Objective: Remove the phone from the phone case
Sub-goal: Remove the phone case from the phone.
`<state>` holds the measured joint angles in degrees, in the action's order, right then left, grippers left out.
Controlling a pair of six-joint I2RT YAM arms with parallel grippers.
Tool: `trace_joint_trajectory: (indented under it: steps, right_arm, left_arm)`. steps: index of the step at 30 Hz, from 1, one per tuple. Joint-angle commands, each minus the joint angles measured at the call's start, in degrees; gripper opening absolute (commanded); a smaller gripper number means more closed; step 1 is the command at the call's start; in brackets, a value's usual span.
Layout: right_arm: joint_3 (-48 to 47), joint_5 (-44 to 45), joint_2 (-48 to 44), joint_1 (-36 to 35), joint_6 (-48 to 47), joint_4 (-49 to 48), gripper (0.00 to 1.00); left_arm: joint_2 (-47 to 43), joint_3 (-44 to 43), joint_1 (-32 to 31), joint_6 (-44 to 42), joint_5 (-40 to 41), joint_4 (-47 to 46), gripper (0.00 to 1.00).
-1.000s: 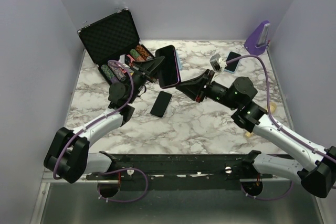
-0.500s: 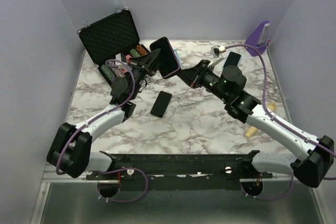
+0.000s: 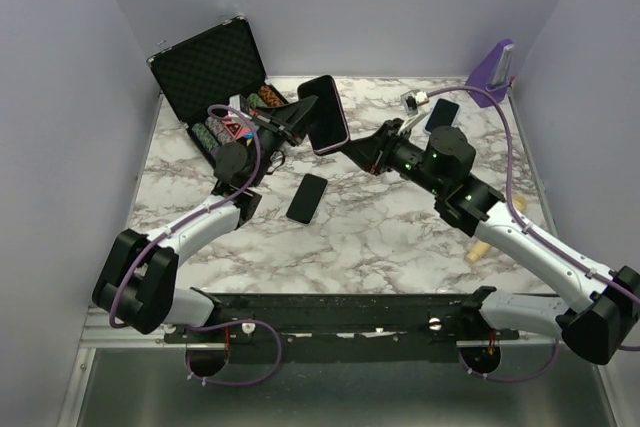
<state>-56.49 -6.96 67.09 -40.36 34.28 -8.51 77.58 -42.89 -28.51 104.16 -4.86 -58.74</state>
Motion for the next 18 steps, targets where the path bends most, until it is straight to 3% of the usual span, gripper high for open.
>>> trace_joint_trajectory:
  steps: [1,6,10,18]
  right_arm:
    - [-1.2,-4.3,2.2,0.5,-7.3,10.8,0.29]
    - [-0.6,-9.0,-1.6,0.5,-8.9,14.0,0.52]
    - [0.3,-7.7,-6.3,0.5,-9.3,18.0,0.69]
    - [0.7,-9.9,-12.8,0.5,-6.7,24.3,0.75]
  left_arm:
    - [-3.2,-4.1,-6.6,7.7,-21.6,-11.1,0.0]
    - [-5.2,-4.9,-4.9,0.4,-22.6,-3.9,0.0]
    - [-5.6,-4.6,-2.3,-2.6,-22.9,-1.6,0.0]
    - [-5.7,-4.2,1.7,-4.3,-23.5,-0.4,0.0]
